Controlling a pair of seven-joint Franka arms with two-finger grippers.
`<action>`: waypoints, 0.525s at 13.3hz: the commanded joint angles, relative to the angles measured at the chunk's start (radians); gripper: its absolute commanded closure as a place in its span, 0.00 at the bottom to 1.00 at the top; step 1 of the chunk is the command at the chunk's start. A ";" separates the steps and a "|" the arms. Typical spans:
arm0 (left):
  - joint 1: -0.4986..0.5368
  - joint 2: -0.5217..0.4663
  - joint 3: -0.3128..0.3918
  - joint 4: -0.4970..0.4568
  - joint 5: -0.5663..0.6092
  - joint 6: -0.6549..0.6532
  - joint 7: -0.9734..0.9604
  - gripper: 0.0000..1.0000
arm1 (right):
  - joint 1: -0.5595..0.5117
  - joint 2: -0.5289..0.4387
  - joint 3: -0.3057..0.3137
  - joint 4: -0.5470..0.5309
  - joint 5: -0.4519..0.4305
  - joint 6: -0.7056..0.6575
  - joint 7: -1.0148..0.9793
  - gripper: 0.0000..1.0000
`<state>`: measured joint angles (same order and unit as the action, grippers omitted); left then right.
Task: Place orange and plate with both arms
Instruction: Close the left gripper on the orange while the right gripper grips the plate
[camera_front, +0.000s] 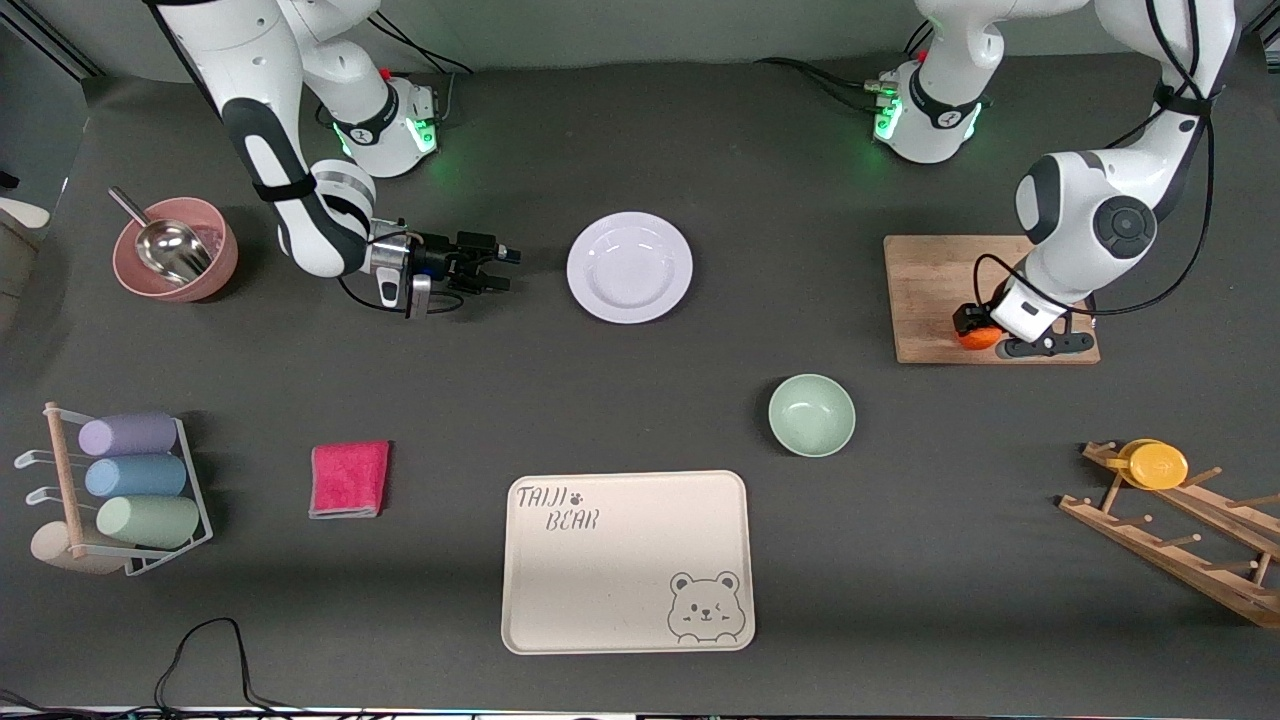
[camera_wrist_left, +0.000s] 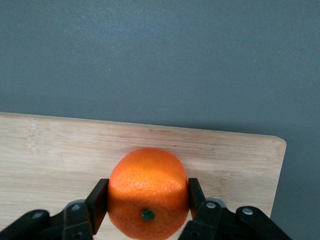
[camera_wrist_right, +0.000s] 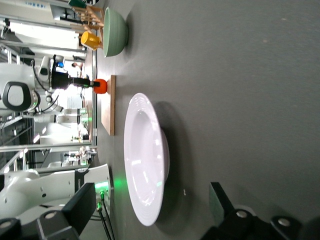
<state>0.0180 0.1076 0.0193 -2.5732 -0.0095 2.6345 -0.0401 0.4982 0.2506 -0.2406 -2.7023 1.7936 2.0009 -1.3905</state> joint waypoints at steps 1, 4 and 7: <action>0.011 -0.005 0.001 -0.024 0.011 0.030 0.016 1.00 | 0.008 0.022 0.033 -0.007 0.097 -0.008 -0.028 0.00; 0.010 -0.032 0.002 0.013 0.008 -0.045 0.017 1.00 | 0.006 0.035 0.082 -0.010 0.158 0.001 -0.028 0.00; 0.010 -0.123 0.004 0.118 0.008 -0.320 0.016 1.00 | 0.006 0.045 0.109 -0.010 0.156 0.002 -0.030 0.00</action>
<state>0.0228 0.0780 0.0220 -2.5123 -0.0095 2.4788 -0.0367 0.4998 0.2790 -0.1520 -2.7099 1.9146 2.0020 -1.3910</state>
